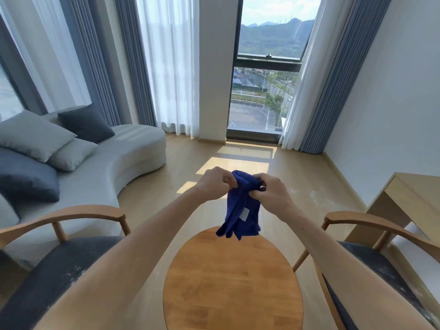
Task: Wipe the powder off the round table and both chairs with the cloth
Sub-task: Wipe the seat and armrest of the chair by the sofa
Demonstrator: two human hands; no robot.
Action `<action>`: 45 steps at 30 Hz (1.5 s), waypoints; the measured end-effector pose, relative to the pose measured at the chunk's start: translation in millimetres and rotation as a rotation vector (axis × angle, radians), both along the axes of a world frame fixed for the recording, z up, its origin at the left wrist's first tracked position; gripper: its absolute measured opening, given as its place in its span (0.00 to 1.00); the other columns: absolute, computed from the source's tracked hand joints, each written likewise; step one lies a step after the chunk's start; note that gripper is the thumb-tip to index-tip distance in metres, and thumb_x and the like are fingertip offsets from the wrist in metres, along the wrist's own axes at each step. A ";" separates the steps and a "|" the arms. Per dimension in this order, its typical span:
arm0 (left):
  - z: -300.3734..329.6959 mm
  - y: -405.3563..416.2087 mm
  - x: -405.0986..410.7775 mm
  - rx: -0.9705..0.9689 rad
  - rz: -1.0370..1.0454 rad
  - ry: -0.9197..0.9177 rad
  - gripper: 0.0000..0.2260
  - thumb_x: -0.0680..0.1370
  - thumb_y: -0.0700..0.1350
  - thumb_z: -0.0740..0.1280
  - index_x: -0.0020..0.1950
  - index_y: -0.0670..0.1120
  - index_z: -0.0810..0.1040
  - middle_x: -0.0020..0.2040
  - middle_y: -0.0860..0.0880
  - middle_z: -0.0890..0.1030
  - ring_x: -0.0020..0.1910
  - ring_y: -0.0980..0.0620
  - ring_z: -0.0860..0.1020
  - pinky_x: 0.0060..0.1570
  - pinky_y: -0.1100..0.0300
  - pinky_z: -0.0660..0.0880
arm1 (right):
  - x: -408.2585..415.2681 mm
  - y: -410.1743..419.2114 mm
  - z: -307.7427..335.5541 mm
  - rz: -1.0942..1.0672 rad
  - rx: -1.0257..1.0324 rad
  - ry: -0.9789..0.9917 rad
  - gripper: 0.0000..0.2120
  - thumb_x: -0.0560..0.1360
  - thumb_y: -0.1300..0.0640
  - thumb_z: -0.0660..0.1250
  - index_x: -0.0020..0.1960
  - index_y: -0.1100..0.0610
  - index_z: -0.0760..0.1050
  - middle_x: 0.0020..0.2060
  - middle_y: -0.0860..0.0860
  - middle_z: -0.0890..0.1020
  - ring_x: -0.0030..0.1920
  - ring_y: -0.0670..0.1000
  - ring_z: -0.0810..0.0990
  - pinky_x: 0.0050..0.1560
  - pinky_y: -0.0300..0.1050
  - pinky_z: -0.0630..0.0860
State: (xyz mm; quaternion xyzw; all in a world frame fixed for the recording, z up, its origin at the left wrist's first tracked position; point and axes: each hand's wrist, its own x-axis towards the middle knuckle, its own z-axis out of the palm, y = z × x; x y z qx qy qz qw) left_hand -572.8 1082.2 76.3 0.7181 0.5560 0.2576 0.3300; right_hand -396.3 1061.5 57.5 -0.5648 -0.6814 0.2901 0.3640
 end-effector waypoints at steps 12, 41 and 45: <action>-30.9 -42.4 -87.9 0.090 0.101 0.047 0.18 0.71 0.45 0.74 0.57 0.52 0.72 0.51 0.53 0.79 0.52 0.56 0.76 0.52 0.60 0.74 | -57.6 20.9 -29.8 0.545 -0.205 0.279 0.20 0.68 0.67 0.65 0.57 0.55 0.75 0.50 0.56 0.82 0.52 0.59 0.80 0.52 0.55 0.78; -99.2 -177.3 -481.4 0.211 0.346 0.639 0.18 0.71 0.41 0.70 0.59 0.49 0.72 0.52 0.49 0.77 0.50 0.50 0.77 0.54 0.56 0.76 | -452.0 -40.1 -82.8 1.025 0.020 -0.453 0.29 0.68 0.55 0.74 0.66 0.48 0.68 0.55 0.41 0.76 0.52 0.41 0.77 0.51 0.29 0.74; -117.2 -161.8 -494.3 0.341 0.234 0.899 0.19 0.63 0.38 0.75 0.52 0.45 0.77 0.44 0.45 0.78 0.40 0.46 0.78 0.36 0.55 0.76 | -482.9 -30.2 -116.9 0.993 0.073 -0.619 0.34 0.70 0.42 0.67 0.74 0.46 0.61 0.68 0.44 0.73 0.65 0.47 0.72 0.64 0.47 0.72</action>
